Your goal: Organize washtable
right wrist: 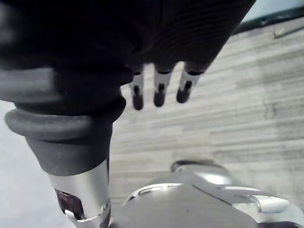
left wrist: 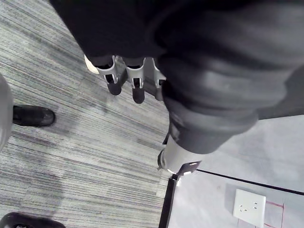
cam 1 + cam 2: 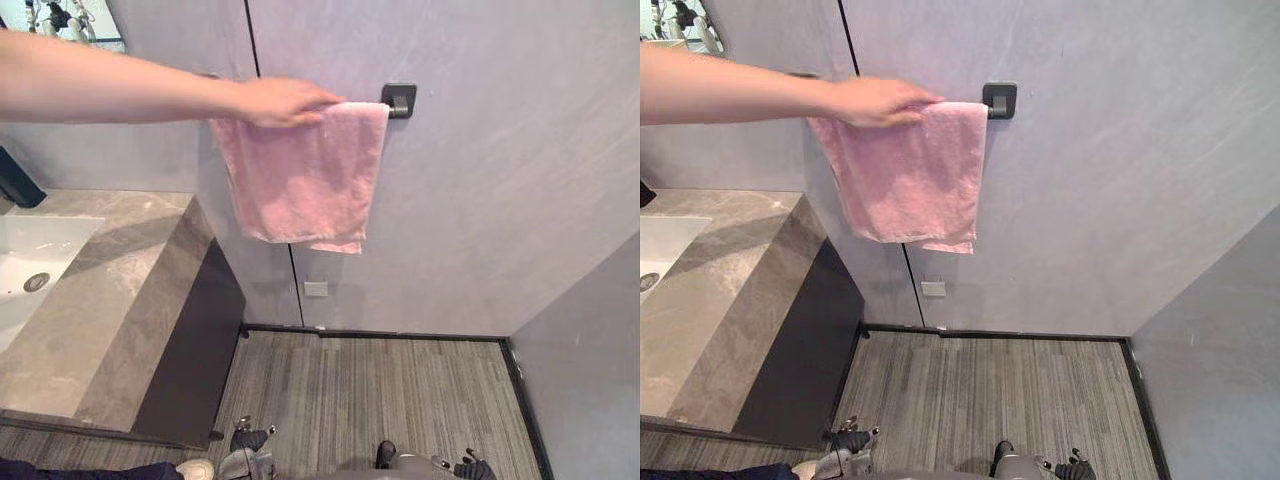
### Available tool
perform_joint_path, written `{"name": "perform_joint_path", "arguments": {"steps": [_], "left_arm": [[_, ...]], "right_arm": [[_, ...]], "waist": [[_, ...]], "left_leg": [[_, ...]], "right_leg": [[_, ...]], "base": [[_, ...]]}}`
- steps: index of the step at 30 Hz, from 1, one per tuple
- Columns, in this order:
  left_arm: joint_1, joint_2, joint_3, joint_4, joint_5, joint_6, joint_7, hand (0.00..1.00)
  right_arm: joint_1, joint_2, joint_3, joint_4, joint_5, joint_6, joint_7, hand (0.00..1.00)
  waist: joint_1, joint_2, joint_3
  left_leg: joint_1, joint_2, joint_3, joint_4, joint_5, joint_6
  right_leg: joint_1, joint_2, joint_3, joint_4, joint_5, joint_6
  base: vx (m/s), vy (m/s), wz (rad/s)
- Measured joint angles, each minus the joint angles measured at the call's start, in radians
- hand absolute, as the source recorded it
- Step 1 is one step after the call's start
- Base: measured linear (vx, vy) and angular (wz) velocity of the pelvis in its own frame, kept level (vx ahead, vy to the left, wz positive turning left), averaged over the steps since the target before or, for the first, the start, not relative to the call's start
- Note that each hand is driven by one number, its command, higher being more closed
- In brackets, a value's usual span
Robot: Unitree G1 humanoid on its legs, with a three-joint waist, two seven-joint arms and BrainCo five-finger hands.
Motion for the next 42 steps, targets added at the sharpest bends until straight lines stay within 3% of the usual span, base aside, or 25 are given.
{"name": "perform_joint_path", "arguments": {"steps": [10, 17, 20, 24, 26, 29, 33, 36, 38, 39, 40, 42], "left_arm": [[0.003, 0.002, -0.013, 0.0, -0.003, -0.001, 0.001, 0.0], [0.021, 0.008, -0.076, 0.0, 0.04, -0.011, 0.003, 0.0], [0.022, 0.029, -0.153, -0.025, 0.056, -0.012, 0.011, 0.0], [0.04, 0.057, -0.224, -0.275, 0.056, -0.018, 0.035, 0.0], [0.05, 0.06, -0.225, -0.45, 0.064, -0.036, 0.072, 0.0], [0.047, 0.058, -0.213, -0.592, 0.074, -0.065, 0.151, 0.0], [0.026, 0.042, -0.149, -0.724, 0.093, -0.07, 0.253, 0.0], [0.03, 0.028, -0.087, -0.855, 0.094, -0.068, 0.31, 0.0], [0.036, 0.017, -0.055, -0.962, 0.133, -0.064, 0.349, 0.0], [0.036, 0.015, -0.041, -1.019, 0.143, -0.064, 0.366, 0.0], [0.038, 0.015, -0.023, -1.096, 0.173, -0.06, 0.402, 0.0], [0.035, 0.017, -0.012, -1.204, 0.223, -0.055, 0.452, 0.0]], "right_arm": [[-0.014, -0.006, 0.001, 0.029, 0.0, -0.003, 0.002, 0.0], [-0.021, -0.015, 0.021, 0.036, 0.001, -0.004, -0.001, 0.0], [-0.029, -0.032, 0.085, 0.017, 0.002, -0.002, -0.006, 0.0], [-0.024, -0.028, 0.186, -0.232, 0.053, -0.006, -0.028, 0.0], [-0.023, -0.008, 0.246, -0.431, 0.091, -0.045, -0.042, 0.0], [-0.029, 0.012, 0.292, -0.64, 0.136, -0.112, -0.054, 0.0], [-0.038, 0.025, 0.339, -0.822, 0.168, -0.167, -0.066, 0.0], [-0.04, 0.046, 0.397, -0.916, 0.18, -0.198, -0.065, 0.0], [-0.046, 0.044, 0.459, -0.978, 0.204, -0.207, -0.067, 0.0], [-0.052, 0.041, 0.483, -1.011, 0.208, -0.218, -0.069, 0.0], [-0.072, 0.039, 0.508, -1.049, 0.22, -0.234, -0.068, 0.0], [-0.099, 0.051, 0.515, -1.098, 0.248, -0.252, -0.071, 0.0]], "waist": [[-0.008, 0.001, -0.001], [-0.011, 0.005, -0.004], [-0.012, 0.005, -0.004], [-0.014, 0.003, -0.005], [-0.015, 0.003, -0.005], [-0.018, 0.008, -0.001], [-0.026, 0.002, -0.005], [-0.015, -0.014, -0.002], [0.004, -0.013, 0.002], [0.017, -0.013, 0.005], [0.027, -0.017, 0.016], [0.039, -0.019, 0.026]], "left_leg": [[-0.001, -0.013, -0.001, -0.011, 0.003, 0.005], [-0.002, -0.014, -0.001, -0.016, 0.01, 0.011], [-0.01, -0.014, -0.007, -0.025, 0.01, 0.012], [-0.054, -0.004, -0.007, -0.029, 0.002, 0.01], [-0.083, 0.005, -0.011, -0.022, 0.0, 0.006], [-0.099, 0.027, -0.038, 0.008, -0.012, -0.015], [-0.119, 0.084, -0.088, 0.05, -0.032, -0.034], [-0.167, 0.127, -0.122, 0.223, -0.05, -0.002], [-0.237, 0.157, -0.159, 0.482, -0.049, 0.012], [-0.282, 0.162, -0.192, 0.614, -0.026, 0.042], [-0.353, 0.169, -0.241, 0.765, -0.032, 0.044], [-0.459, 0.169, -0.26, 0.865, -0.05, 0.043]], "right_leg": [[0.006, -0.002, 0.0, -0.023, 0.008, 0.01], [0.016, 0.002, 0.002, -0.061, 0.027, 0.013], [0.02, 0.007, 0.005, -0.096, 0.046, 0.013], [-0.022, 0.016, 0.016, -0.104, 0.058, 0.014], [-0.064, 0.022, 0.019, -0.068, 0.037, 0.008], [-0.094, 0.032, -0.003, 0.02, -0.03, -0.002], [-0.1, 0.055, -0.06, 0.102, -0.119, -0.031], [-0.039, 0.086, -0.066, 0.07, -0.135, -0.051], [0.042, 0.106, -0.054, 0.042, -0.145, -0.069], [0.069, 0.11, -0.047, 0.039, -0.156, -0.084], [0.093, 0.111, -0.036, 0.039, -0.161, -0.093], [0.108, 0.104, -0.023, 0.039, -0.161, -0.093]], "base": [[0.03, 0.018, 0.01], [-0.02, -0.01, -0.01], [-0.03, -0.01, -0.04], [-0.01, -0.031, -0.06], [0.04, -0.054, 0.0], [0.13, -0.077, 0.18], [0.23, -0.122, 0.37], [0.28, -0.149, 0.1], [0.26, -0.114, -0.07], [0.23, -0.068, -0.26], [0.21, -0.04, -0.26], [0.19, 0.014, -0.22]]}}
